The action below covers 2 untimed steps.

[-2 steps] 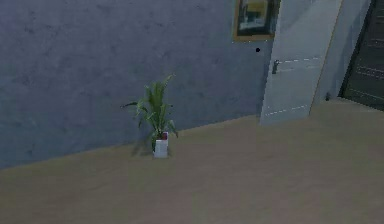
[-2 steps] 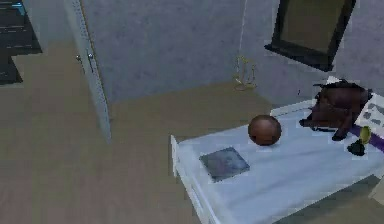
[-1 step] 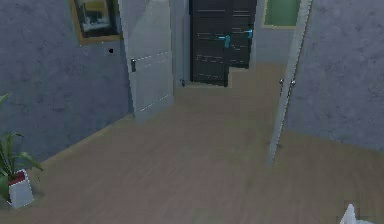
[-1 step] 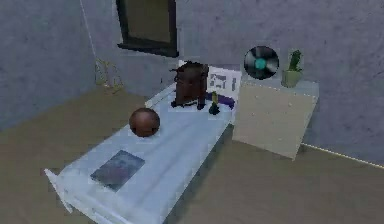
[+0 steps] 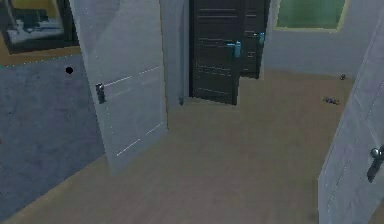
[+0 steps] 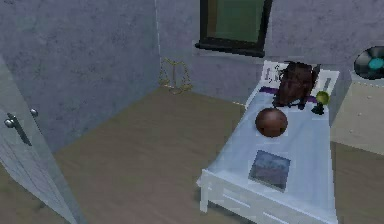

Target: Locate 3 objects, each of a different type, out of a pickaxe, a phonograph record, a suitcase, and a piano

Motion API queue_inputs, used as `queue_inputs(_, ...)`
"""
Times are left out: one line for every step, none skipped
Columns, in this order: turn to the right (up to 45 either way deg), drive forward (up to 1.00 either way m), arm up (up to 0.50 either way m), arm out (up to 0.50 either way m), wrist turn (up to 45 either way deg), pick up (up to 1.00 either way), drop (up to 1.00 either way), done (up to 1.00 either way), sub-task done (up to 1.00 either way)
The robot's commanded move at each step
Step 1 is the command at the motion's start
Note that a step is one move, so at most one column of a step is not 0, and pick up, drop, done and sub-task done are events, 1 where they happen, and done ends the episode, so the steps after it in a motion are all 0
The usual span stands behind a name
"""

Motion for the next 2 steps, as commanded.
queue_inputs(3.0, 0.00, 0.00, 0.00, 0.0, 0.00, 0.00, 0.00, 0.00)
queue_inputs(0.0, 0.65, 0.00, 0.00, 0.0, 0.00, 0.00, 0.00, 0.00)
